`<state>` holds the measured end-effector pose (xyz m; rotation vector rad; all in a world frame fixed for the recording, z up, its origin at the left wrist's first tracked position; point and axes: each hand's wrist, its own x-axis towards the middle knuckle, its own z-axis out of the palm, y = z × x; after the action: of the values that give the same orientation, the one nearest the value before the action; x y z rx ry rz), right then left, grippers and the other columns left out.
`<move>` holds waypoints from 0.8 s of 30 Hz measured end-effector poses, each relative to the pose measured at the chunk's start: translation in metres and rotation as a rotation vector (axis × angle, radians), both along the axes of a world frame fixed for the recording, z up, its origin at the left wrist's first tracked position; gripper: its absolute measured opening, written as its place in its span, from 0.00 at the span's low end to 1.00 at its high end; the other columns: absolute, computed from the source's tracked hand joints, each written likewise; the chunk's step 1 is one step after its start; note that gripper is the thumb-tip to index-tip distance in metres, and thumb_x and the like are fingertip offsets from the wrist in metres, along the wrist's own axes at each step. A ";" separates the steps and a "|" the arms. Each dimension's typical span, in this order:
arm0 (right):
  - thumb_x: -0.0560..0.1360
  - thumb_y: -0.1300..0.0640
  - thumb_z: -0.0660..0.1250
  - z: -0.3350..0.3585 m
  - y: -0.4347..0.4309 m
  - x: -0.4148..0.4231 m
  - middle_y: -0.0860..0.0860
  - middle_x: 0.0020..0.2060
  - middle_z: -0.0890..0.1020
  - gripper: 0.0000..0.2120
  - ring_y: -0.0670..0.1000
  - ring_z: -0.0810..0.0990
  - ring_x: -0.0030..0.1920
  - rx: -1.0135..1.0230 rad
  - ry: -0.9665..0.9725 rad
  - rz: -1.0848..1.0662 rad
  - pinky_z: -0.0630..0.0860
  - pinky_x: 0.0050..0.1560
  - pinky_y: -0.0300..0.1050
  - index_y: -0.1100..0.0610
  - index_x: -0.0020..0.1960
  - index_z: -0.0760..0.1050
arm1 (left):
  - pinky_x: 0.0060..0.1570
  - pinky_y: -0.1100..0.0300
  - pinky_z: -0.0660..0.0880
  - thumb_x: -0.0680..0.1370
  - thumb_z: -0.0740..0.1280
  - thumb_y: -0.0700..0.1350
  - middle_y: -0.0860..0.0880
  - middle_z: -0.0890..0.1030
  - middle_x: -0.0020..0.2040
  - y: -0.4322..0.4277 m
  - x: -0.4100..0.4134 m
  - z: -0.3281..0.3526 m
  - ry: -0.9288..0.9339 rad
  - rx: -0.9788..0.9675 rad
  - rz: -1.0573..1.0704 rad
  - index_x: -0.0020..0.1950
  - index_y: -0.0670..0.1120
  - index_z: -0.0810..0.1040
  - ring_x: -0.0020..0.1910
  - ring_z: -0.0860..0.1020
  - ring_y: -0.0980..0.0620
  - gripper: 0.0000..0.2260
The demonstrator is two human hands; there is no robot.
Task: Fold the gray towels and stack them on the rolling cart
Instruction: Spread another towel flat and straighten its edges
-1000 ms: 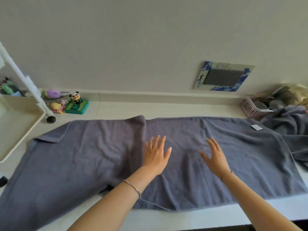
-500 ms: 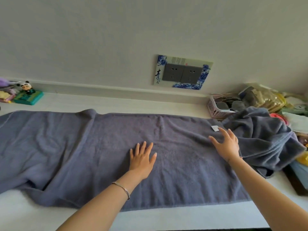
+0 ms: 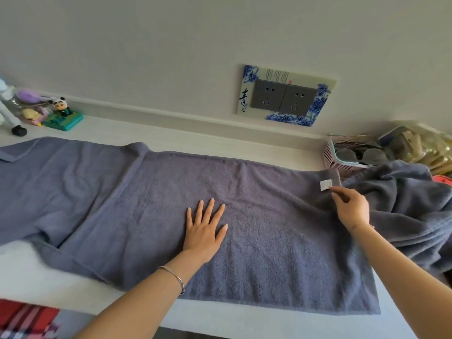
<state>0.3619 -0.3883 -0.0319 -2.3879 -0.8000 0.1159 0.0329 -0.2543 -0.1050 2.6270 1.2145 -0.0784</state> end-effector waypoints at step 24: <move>0.76 0.56 0.66 0.042 -0.103 0.029 0.58 0.68 0.67 0.25 0.63 0.71 0.63 -0.136 -0.080 -0.135 0.71 0.62 0.60 0.54 0.72 0.66 | 0.73 0.46 0.36 0.80 0.38 0.60 0.53 0.40 0.78 -0.067 0.050 0.017 0.090 -0.072 -0.306 0.77 0.57 0.39 0.77 0.39 0.48 0.25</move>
<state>0.3913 -0.4913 0.0097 -2.5815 -0.6844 0.0210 0.0830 -0.3212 -0.0879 2.7478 0.8084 -0.2925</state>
